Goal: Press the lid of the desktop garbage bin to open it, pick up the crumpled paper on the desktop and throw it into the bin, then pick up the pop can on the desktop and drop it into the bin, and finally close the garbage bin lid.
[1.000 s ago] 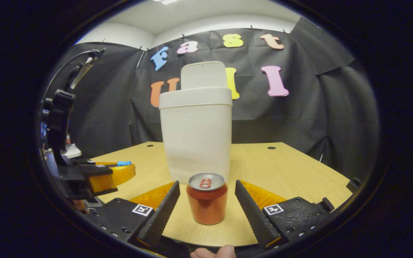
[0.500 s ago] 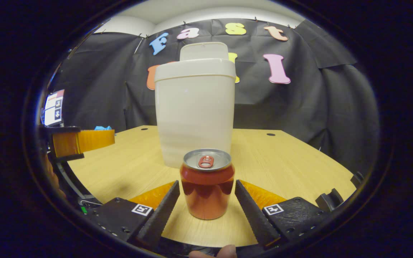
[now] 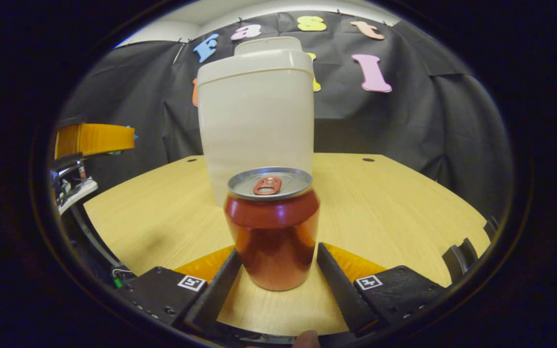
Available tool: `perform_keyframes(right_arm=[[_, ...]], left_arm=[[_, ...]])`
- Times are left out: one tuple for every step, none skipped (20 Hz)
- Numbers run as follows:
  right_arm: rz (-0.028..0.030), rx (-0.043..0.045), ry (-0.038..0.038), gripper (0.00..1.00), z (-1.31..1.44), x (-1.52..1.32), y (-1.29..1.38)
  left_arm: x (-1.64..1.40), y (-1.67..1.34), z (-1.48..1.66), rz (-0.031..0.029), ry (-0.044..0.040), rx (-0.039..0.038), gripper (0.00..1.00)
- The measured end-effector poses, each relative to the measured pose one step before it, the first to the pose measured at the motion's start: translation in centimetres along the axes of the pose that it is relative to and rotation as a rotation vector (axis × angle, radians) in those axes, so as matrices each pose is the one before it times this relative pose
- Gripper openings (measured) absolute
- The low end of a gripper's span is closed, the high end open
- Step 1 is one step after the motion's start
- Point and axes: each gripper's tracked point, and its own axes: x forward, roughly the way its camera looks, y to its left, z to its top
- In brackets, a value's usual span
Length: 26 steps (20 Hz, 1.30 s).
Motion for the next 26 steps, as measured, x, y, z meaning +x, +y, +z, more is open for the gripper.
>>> perform_keyframes(right_arm=[[0.00533,0.00501,0.00892,0.94,-0.186,-0.028,0.144],[-0.00011,-0.00368,-0.0011,0.96,-0.06,0.0,0.024],[0.00389,-0.00489,-0.00178,0.95,0.131,-0.04,0.006],[0.001,-0.00183,0.00415,0.9,-0.105,0.091,-0.015],[0.00273,-0.00287,0.00075,0.86,0.039,-0.04,0.02],[0.00442,-0.00856,0.0003,0.83,0.17,-0.039,-0.005],[0.01082,-0.00562,0.00119,0.82,-0.051,-0.106,0.312],[0.00593,-0.00108,-0.00087,0.81,0.079,-0.092,0.087],[0.00957,-0.00216,-0.00411,0.81,0.185,-0.192,-0.034],[0.00551,-0.00296,-0.00899,0.8,0.356,-0.162,-0.132],[0.00577,-0.0008,-0.01276,0.8,0.474,-0.43,-0.153],[0.00447,0.00175,-0.01463,0.8,0.637,-0.25,-0.24],[-0.00135,-0.00392,-0.01648,0.8,0.62,-0.289,-0.361],[-0.00705,-0.01197,-0.0167,0.79,0.664,-0.256,-0.446],[-0.0089,-0.00811,-0.01635,0.79,0.412,-0.299,-0.637],[-0.00569,-0.00051,-0.01141,0.79,0.469,-0.131,-0.531],[-0.00496,0.00492,-0.00626,0.79,0.287,-0.046,-0.624],[-0.00458,0.00807,-0.00327,0.79,0.298,-0.044,-0.561],[-0.00541,0.007,-0.00387,0.79,0.206,-0.093,-0.431],[-0.00709,0.0048,-0.00206,0.79,0.255,-0.008,-0.447],[-0.00559,0.00346,-0.00152,0.79,0.144,0.0,-0.554],[-0.00082,0.00581,-0.00051,0.79,0.223,-0.009,-0.286],[-0.00053,0.00622,-0.00113,0.79,0.166,0.017,-0.316],[0.00129,0.00362,0.00046,0.79,0.276,-0.005,-0.18],[-0.0006,0.00265,-0.00411,0.79,0.255,-0.163,-0.155],[0.00097,0.00056,-0.00554,0.79,0.382,-0.067,-0.217]], left_arm=[[0.008,0.015,0.645,0.00075,-0.0118,0.00445,0.29],[0.064,-0.061,0.759,0.0,-0.0147,0.00276,0.29],[0.014,-0.096,0.691,-0.00057,-0.01365,0.00346,0.29],[0.046,-0.076,0.818,-0.00029,-0.01593,0.00386,0.29],[0.131,-0.125,0.679,0.00023,-0.01541,0.00613,0.28],[0.018,-0.12,0.697,-0.00113,-0.01397,0.00545,0.28],[0.097,-0.275,0.73,-0.00152,-0.0134,0.00246,0.28],[0.15,-0.423,0.475,-0.00586,-0.01011,0.00019,0.28],[0.335,-0.332,0.198,-0.00759,-0.0044,-0.00048,0.29],[0.259,-0.093,0.354,-0.00264,-0.00618,0.00296,0.28],[0.294,0.247,0.369,0.00034,-0.00795,0.00009,0.28],[0.382,-0.126,0.449,-0.0132,-0.00706,-0.00394,0.29],[0.278,-0.516,0.655,-0.01158,-0.00623,0.00053,0.28],[0.326,-0.36,0.94,-0.00296,-0.01221,0.00815,0.28],[0.276,-0.139,1.036,0.00338,-0.01634,0.01179,0.28],[0.479,-0.021,0.908,0.00212,-0.01591,0.01176,0.29],[0.609,-0.084,0.783,-0.00286,-0.01592,0.0074,0.28],[0.561,-0.287,0.929,-0.00559,-0.01367,0.0063,0.28],[0.476,-0.405,0.713,-0.01007,-0.01215,0.01031,0.28],[0.628,-0.271,0.686,-0.00841,-0.0058,0.01375,0.28],[0.545,-0.33,0.837,-0.00995,-0.0129,0.0148,0.28],[0.658,-0.323,0.745,-0.00895,-0.01235,0.01469,0.28],[0.655,-0.233,0.47,-0.00504,-0.01137,0.01193,0.28],[0.7,-0.055,0.223,0.0022,-0.00354,-0.00189,0.28],[0.72,-0.331,0.067,-0.00818,0.00206,-0.01193,0.28],[0.743,-0.455,-0.066,-0.01246,0.00902,-0.01524,0.28]])
